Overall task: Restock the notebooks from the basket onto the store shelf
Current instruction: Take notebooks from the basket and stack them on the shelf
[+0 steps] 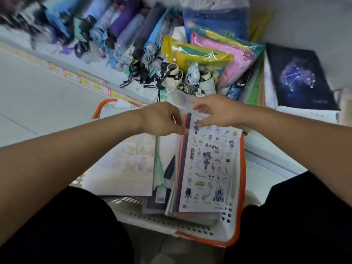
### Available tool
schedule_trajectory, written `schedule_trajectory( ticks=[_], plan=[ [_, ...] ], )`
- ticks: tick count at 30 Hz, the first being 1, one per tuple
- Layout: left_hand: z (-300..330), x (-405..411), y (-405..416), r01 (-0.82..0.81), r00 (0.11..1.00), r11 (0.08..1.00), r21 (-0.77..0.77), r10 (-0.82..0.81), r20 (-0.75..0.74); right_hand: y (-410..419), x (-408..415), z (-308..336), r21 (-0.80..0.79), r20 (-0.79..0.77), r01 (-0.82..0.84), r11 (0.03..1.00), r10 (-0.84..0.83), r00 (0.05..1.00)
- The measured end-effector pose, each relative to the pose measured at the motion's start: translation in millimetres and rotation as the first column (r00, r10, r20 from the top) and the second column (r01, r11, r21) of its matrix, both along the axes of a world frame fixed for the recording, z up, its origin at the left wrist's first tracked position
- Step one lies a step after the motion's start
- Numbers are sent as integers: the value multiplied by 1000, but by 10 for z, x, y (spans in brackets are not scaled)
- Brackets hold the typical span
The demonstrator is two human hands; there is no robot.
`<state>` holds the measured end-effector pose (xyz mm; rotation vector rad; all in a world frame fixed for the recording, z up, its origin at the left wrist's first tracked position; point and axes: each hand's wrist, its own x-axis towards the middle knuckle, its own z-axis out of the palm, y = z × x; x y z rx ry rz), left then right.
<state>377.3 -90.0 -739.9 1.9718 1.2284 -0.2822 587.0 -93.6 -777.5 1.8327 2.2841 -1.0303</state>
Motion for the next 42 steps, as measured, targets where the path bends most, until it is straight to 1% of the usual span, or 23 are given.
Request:
schedule_trajectory(
  ticks=[3, 4, 6, 9, 12, 14, 16, 20, 23, 25, 27, 29, 31, 33, 34, 35, 36, 37, 38, 39, 40, 41, 42],
  plan=[
    [143, -42, -62, 98, 993, 993, 71, -93, -78, -6, 21, -5, -4, 7, 29, 1000, -29, 1000],
    [185, -73, -88, 109, 990, 990, 87, -101, -94, -10, 18, 1, -21, 8, 45, 999, -44, 999],
    [336, -159, -138, 80, 994, 990, 117, -71, -82, -15, -45, 29, -26, 24, 38, 999, -37, 999],
    [510, -349, -174, 15, 999, 984, 179, -7, -45, -69, -170, 40, 18, 71, 27, 999, -28, 997],
    [514, -535, -276, -20, 1000, 987, 157, 22, -16, -141, -219, 43, 58, 57, 72, 996, -75, 996],
    [481, -607, -352, -10, 999, 989, 145, 15, -34, -151, -191, 80, 85, 28, 100, 991, -103, 994],
    [455, -607, -392, 7, 999, 992, 129, 0, -48, -172, -124, 149, 57, 17, 99, 993, -100, 995],
    [458, -444, -315, 25, 1000, 996, 87, -25, -4, -224, -88, 286, 21, -39, 100, 995, -99, 994],
    [441, -313, -230, 38, 999, 996, 75, -39, 4, -205, -202, 327, 44, -28, 20, 999, -19, 999],
    [425, -285, -187, 32, 999, 998, 57, -31, -12, -174, -241, 384, -22, -31, -74, 997, 73, 997],
    [431, -295, -183, -2, 1000, 1000, -18, 2, -5, -163, -237, 498, -129, -93, -143, 981, 131, 987],
    [481, -312, -227, -38, 998, 988, -146, 45, 44, -157, -242, 648, -147, -225, -136, 980, 101, 969],
    [517, -337, -278, -66, 984, 951, -300, 113, 139, -116, -261, 795, -87, -418, -19, 996, -19, 908],
    [503, -350, -331, -80, 952, 912, -402, 189, 241, -47, -307, 922, -11, -589, 151, 989, -128, 798],
    [481, -347, -353, -119, 932, 909, -399, 241, 272, -7, -326, 964, -5, -672, 230, 973, -174, 720],
    [467, -346, -366, -187, 907, 918, -350, 298, 297, 37, -344, 982, -18, -743, 312, 950, -222, 632],
    [466, -350, -365, -276, 879, 922, -273, 356, 316, 80, -357, 973, -8, -763, 394, 919, -260, 591],
    [483, -370, -350, -362, 852, 912, -193, 408, 329, 115, -367, 940, 39, -727, 464, 885, -293, 621],
    [527, -402, -332, -438, 824, 890, -123, 453, 340, 132, -359, 889, 124, -615, 502, 856, -331, 716],
    [593, -451, -308, -507, 796, 860, -64, 495, 347, 131, -330, 829, 200, -438, 475, 857, -355, 826],
    [667, -519, -279, -560, 773, 829, -15, 529, 349, 111, -290, 753, 224, -233, 401, 888, -351, 907],
    [719, -603, -238, -585, 769, 810, 32, 542, 339, 66, -262, 676, 186, -52, 317, 930, -313, 948],
    [756, -687, -201, -588, 781, 805, 79, 540, 314, -2, -253, 594, 127, 95, 246, 961, -258, 961]
  ],
)
